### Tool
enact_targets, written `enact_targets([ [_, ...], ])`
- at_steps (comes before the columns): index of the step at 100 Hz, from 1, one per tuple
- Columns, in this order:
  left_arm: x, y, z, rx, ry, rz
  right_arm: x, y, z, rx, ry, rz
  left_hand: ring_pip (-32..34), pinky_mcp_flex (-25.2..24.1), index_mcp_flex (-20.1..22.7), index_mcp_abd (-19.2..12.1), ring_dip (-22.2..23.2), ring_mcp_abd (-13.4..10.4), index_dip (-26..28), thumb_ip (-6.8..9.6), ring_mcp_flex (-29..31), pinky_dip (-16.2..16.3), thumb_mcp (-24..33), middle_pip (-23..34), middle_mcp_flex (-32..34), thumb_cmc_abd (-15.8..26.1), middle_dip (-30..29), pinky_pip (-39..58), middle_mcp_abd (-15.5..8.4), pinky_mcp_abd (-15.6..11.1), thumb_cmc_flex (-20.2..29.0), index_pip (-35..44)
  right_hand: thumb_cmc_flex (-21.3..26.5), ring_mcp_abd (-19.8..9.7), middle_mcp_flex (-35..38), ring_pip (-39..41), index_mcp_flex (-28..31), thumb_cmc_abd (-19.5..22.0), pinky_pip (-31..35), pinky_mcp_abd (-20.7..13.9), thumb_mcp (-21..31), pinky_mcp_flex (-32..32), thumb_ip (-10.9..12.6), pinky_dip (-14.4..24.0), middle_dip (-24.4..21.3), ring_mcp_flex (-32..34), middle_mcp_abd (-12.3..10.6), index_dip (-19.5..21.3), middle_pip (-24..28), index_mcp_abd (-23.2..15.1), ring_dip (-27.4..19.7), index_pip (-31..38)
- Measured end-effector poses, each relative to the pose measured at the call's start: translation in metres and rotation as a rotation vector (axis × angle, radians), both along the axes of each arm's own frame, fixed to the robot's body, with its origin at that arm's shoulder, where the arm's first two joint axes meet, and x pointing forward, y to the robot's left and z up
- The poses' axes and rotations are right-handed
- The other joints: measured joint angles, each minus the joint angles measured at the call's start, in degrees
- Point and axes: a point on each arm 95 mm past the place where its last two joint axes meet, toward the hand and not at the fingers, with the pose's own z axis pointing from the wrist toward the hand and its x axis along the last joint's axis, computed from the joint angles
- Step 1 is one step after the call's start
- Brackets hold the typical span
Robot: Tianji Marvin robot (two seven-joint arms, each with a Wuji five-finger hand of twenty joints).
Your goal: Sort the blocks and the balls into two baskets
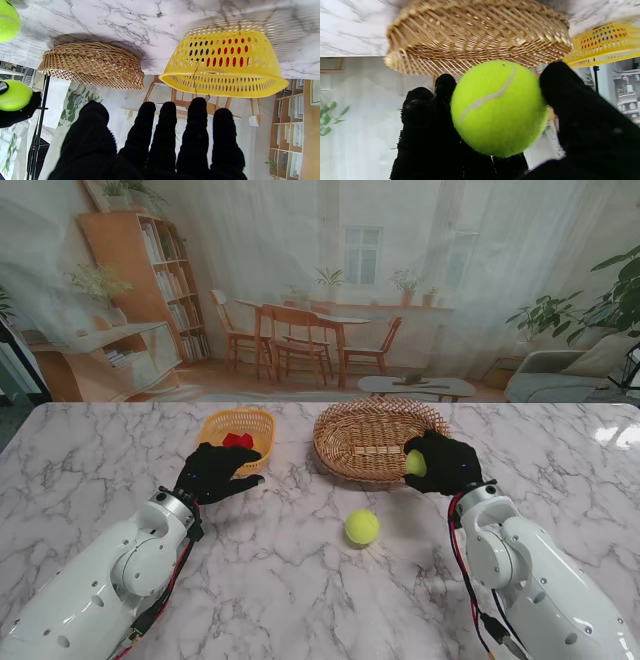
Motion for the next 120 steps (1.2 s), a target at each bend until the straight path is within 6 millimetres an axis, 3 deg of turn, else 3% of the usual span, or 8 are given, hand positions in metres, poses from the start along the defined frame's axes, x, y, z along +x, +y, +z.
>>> enact_targets([
  [27, 0.000, 0.000, 0.000, 0.001, 0.003, 0.000, 0.037, 0.025, 0.020, -0.002, 0.030, 0.071, 0.00, 0.00, 0.00, 0.00, 0.00, 0.00, 0.00, 0.00, 0.00, 0.01, 0.00, -0.01, 0.00, 0.00, 0.00, 0.00, 0.00, 0.01, -0.01, 0.00, 0.00, 0.04, 0.03, -0.01, 0.00, 0.00, 0.00, 0.42, -0.02, 0.01, 0.00, -0.42, -0.05, 0.00, 0.01, -0.04, -0.04, 0.00, -0.01, 0.00],
  [60, 0.000, 0.003, -0.001, 0.005, 0.002, 0.012, 0.072, 0.027, 0.028, -0.025, 0.063, 0.071, 0.00, -0.03, 0.00, 0.00, 0.00, 0.00, 0.00, 0.00, 0.00, 0.01, 0.00, -0.01, 0.00, 0.00, 0.00, 0.00, 0.00, 0.01, -0.02, 0.00, 0.66, 0.47, 0.74, -1.90, 0.00, 0.00, -2.10, 1.24, -0.28, -1.17, -0.57, -2.03, -2.21, -0.03, 0.01, -1.10, -1.24, 0.00, -1.48, 0.00],
  [98, -0.001, 0.004, -0.002, 0.012, 0.018, 0.017, 0.101, 0.022, 0.009, -0.040, 0.087, 0.041, 0.00, -0.30, 0.00, 0.00, 0.00, 0.01, 0.00, 0.00, -0.01, 0.02, 0.00, -0.01, 0.00, 0.00, 0.00, 0.00, 0.00, 0.01, -0.02, 0.00, 1.34, 0.48, 0.07, -9.08, -0.28, 0.17, -7.54, 2.46, -0.01, -4.40, -1.09, -4.47, -5.67, -0.05, -0.59, -2.96, -3.66, -0.01, -6.45, 0.56],
  [120, -0.001, 0.003, -0.003, 0.010, 0.023, 0.014, 0.113, 0.017, -0.013, -0.022, 0.158, 0.004, 0.00, -0.31, 0.00, 0.00, 0.00, 0.02, 0.00, 0.00, -0.01, 0.02, 0.00, -0.01, 0.00, 0.00, 0.00, 0.00, 0.00, 0.01, -0.03, 0.00, 1.34, 0.41, -3.03, -17.48, -3.21, 4.30, -11.12, 3.05, 0.35, -9.10, -0.36, -6.43, -11.28, -3.68, -0.55, -3.00, -7.73, -0.05, -11.43, 0.55],
])
